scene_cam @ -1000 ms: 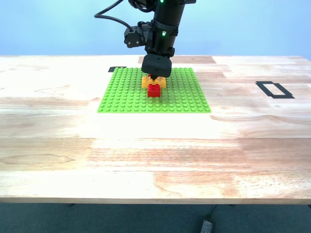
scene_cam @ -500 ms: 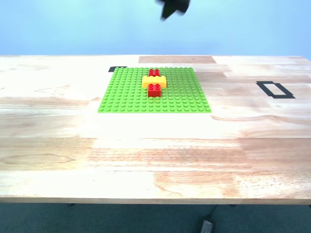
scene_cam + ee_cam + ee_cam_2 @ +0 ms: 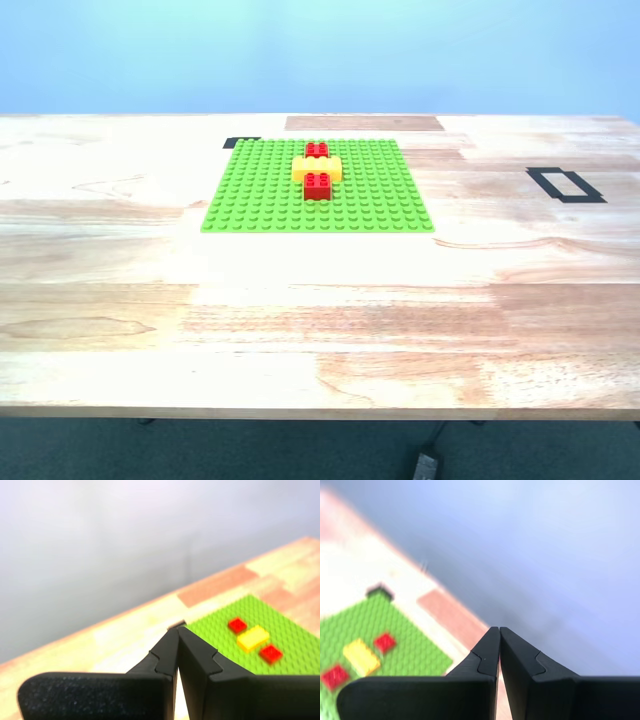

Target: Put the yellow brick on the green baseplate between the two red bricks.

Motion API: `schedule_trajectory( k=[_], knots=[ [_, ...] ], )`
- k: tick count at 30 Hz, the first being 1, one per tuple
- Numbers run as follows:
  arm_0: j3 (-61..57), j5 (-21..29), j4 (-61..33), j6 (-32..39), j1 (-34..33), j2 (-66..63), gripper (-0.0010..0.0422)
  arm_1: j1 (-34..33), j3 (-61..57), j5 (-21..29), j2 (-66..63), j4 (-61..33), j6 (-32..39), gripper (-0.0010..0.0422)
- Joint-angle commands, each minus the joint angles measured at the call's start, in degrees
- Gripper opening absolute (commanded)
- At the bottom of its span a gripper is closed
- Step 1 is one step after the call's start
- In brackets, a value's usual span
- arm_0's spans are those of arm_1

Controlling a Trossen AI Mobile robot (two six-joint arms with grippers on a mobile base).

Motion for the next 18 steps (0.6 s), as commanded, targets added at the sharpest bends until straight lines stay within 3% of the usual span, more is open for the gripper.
schedule_trajectory(
  k=[1,6,10,18],
  knots=[
    [-1.51,0.00,5.03,-3.32,0.02,-0.90,0.0000,-3.67,-12.35,0.17,-10.19,9.07,7.02,0.0000],
    [-8.55,0.00,13.70,-8.02,0.02,-5.25,0.0000,-8.81,-29.09,0.39,-25.86,15.87,16.92,0.0000],
    [-15.39,-3.15,17.86,-11.08,0.02,-9.70,0.0000,-11.72,-38.51,4.15,-36.24,16.50,22.93,0.0000],
    [-27.82,-5.79,21.86,-15.13,-0.04,-21.64,0.0000,-12.59,-49.37,7.34,-52.83,16.13,24.70,0.0000]
  ],
)
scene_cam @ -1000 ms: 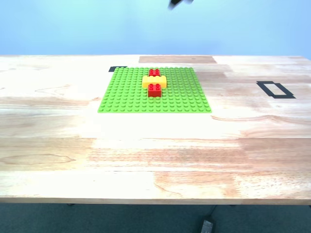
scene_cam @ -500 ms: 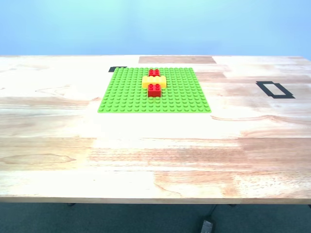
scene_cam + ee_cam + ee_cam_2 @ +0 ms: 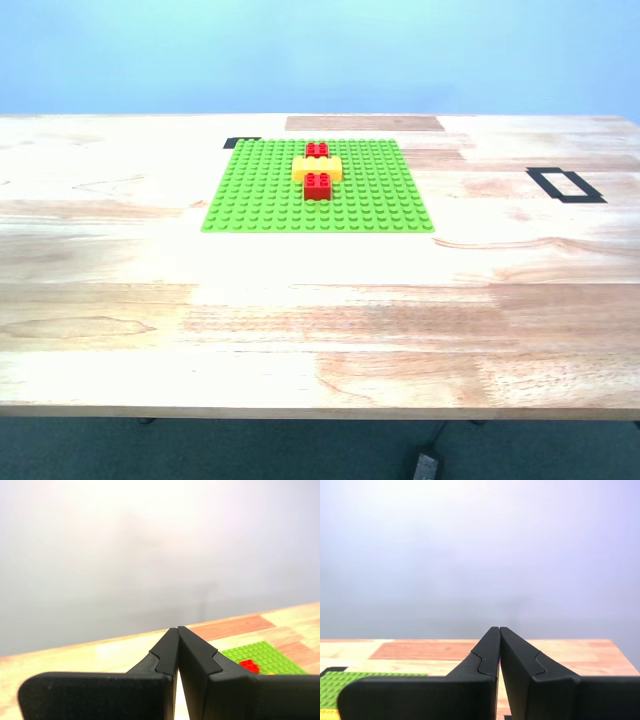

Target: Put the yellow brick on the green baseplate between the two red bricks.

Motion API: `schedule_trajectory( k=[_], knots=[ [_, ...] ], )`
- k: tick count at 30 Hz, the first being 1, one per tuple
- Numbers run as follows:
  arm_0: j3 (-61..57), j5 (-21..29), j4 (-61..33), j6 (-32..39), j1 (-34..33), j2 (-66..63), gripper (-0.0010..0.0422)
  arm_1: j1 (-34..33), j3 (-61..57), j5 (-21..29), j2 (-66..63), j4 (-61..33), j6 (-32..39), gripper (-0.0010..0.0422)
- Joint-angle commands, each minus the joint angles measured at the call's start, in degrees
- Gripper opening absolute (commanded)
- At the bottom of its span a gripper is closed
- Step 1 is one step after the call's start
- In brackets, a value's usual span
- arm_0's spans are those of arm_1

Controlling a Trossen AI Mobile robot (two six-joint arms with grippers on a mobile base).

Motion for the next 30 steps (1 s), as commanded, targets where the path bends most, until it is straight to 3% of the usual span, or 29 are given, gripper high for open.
schedule_trajectory(
  k=[1,4,9,30],
  knots=[
    [-4.70,-1.79,0.90,-0.52,0.00,-4.59,0.0000,0.04,-2.93,2.01,-4.96,-0.35,0.35,0.0000],
    [-8.44,-4.50,0.52,-1.09,0.00,-9.42,0.0000,0.04,-5.42,2.08,-9.25,-0.39,-0.52,0.0000],
    [-11.93,-4.46,1.18,-3.21,-0.02,-15.13,0.0000,0.00,-9.07,4.87,-12.44,-2.93,-0.48,0.0000],
    [-17.33,-4.50,1.55,-2.89,0.00,-14.53,0.0000,0.04,-14.23,4.83,-12.44,-0.61,-2.62,0.0000]
  ],
)
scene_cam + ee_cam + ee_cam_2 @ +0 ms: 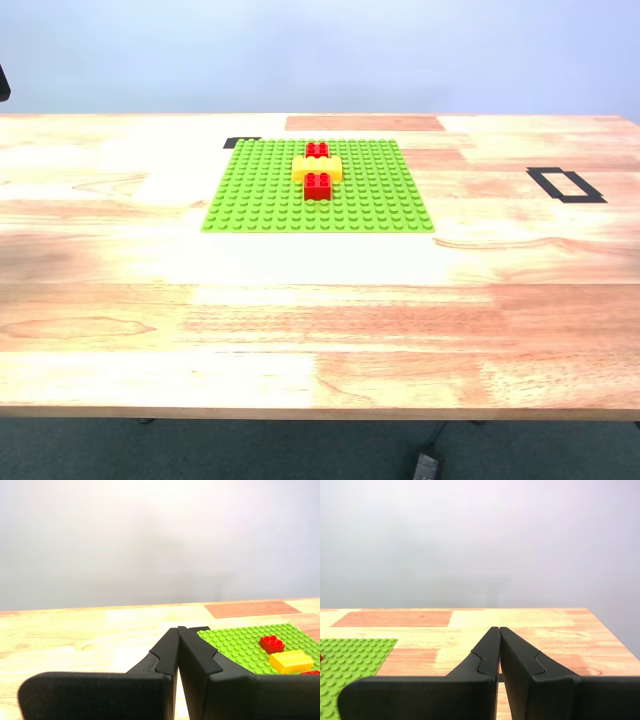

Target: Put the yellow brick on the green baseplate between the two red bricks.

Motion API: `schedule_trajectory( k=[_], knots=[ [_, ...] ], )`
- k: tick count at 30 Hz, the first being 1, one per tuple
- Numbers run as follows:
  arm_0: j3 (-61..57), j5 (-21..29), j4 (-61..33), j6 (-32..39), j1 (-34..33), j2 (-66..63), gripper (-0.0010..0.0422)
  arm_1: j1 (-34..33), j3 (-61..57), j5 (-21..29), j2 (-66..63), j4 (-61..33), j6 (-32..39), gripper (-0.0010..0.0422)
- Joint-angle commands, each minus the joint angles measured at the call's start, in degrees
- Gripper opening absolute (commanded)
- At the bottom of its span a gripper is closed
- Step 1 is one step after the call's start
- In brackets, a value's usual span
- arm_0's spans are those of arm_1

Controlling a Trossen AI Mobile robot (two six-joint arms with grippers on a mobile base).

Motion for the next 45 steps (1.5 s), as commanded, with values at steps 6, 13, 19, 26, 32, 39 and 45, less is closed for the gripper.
schedule_trajectory(
  k=[6,13,19,26,32,39,45],
  knots=[
    [0.04,0.11,-0.48,0.24,0.02,0.31,0.0000,0.00,0.00,-0.07,0.24,0.02,0.00,0.0000],
    [0.04,0.11,-0.48,0.15,0.02,0.28,0.0000,0.00,0.00,-0.07,0.22,0.02,0.02,0.0000],
    [0.04,0.11,-0.42,0.15,0.02,0.17,0.0000,0.00,0.00,-0.11,0.22,0.02,-0.04,0.0000],
    [0.02,0.09,-0.26,0.70,0.02,-0.11,0.0000,0.00,0.00,-0.11,0.22,0.02,-0.07,0.0000],
    [0.00,0.09,-0.24,0.70,0.02,-0.15,0.0000,0.00,0.00,-0.24,0.22,0.00,-0.07,0.0000],
    [0.00,0.11,-0.28,0.02,0.02,-0.13,0.0000,0.00,0.00,-0.24,0.22,0.00,-0.33,0.0000],
    [0.00,0.11,-0.28,-0.39,0.02,-0.13,0.0000,0.00,0.00,-0.28,0.22,0.00,-2.47,0.0000]
  ],
)
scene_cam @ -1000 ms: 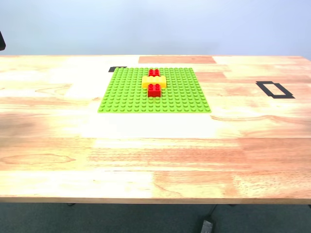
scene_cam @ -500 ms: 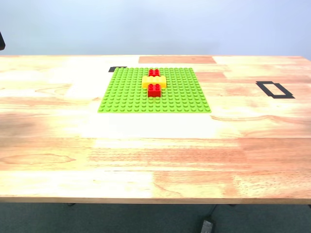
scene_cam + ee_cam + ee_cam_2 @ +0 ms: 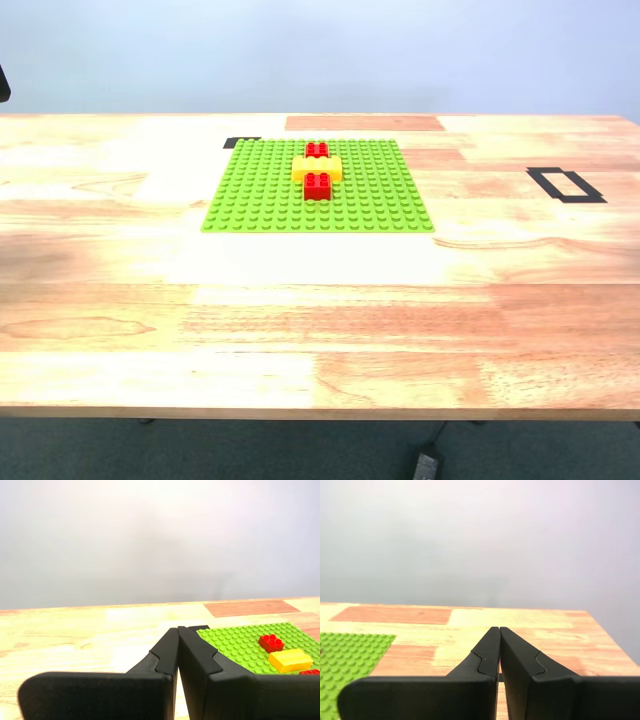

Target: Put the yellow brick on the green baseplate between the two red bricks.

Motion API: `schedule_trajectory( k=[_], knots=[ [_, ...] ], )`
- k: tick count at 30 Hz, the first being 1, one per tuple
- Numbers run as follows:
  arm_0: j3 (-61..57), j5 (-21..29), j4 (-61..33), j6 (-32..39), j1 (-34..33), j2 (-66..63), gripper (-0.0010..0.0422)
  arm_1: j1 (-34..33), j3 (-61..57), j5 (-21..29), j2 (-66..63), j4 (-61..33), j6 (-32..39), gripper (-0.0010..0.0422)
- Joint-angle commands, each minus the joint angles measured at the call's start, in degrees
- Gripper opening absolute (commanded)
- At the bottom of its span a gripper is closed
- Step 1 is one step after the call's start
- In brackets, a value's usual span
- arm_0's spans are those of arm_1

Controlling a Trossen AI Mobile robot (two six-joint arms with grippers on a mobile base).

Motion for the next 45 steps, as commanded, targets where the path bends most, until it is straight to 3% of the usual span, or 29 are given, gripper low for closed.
schedule_trajectory(
  k=[1,45],
  knots=[
    [-0.04,0.00,0.02,-0.28,0.02,0.02,0.0000,0.00,0.00,0.11,0.02,0.00,0.20,0.0000],
    [0.37,0.02,-1.66,-0.28,0.02,0.02,0.0000,0.00,0.00,0.13,0.04,-0.02,0.04,0.0000]
  ],
)
